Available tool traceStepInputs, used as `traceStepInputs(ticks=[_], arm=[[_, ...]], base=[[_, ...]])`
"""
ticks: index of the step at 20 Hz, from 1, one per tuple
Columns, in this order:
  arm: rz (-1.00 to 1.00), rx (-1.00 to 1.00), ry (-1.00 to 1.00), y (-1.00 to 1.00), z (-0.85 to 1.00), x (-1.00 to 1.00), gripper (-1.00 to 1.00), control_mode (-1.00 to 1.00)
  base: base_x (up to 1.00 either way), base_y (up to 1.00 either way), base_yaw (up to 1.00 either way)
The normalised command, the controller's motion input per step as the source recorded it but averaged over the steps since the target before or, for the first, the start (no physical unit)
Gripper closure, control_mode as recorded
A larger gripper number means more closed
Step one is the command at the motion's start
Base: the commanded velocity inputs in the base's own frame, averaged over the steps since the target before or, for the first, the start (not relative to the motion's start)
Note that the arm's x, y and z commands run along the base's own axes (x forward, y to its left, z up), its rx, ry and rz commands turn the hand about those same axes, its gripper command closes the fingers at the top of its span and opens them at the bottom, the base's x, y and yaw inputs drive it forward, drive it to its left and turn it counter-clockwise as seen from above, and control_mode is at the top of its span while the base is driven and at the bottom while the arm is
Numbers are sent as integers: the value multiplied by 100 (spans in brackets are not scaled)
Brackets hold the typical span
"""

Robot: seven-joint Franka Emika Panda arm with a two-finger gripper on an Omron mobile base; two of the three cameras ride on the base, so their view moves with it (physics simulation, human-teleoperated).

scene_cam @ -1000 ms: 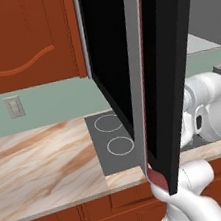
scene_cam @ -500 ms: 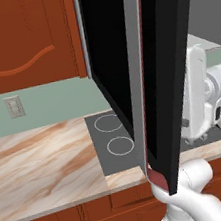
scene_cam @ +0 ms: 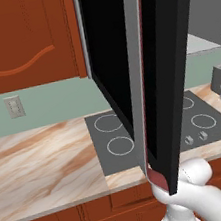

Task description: The microwave is finished heating the fish and bell pepper. Take the bowl containing the food and place it on the dining counter.

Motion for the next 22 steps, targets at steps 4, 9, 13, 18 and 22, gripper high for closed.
traceStepInputs(ticks=[4, 9, 13, 18, 22], arm=[[-6, -28, -27, -100, 7, 26, -100, -100], [-21, -34, -22, -92, 0, 65, -100, -100], [-24, -21, -20, -42, 0, 100, -100, -100], [-4, -2, -4, 0, -24, 100, -100, -100], [0, -1, -2, 0, -47, 100, -100, -100]], base=[[0, 0, 0], [0, 0, 0], [0, 0, 0], [0, 0, 0], [0, 0, 0]])
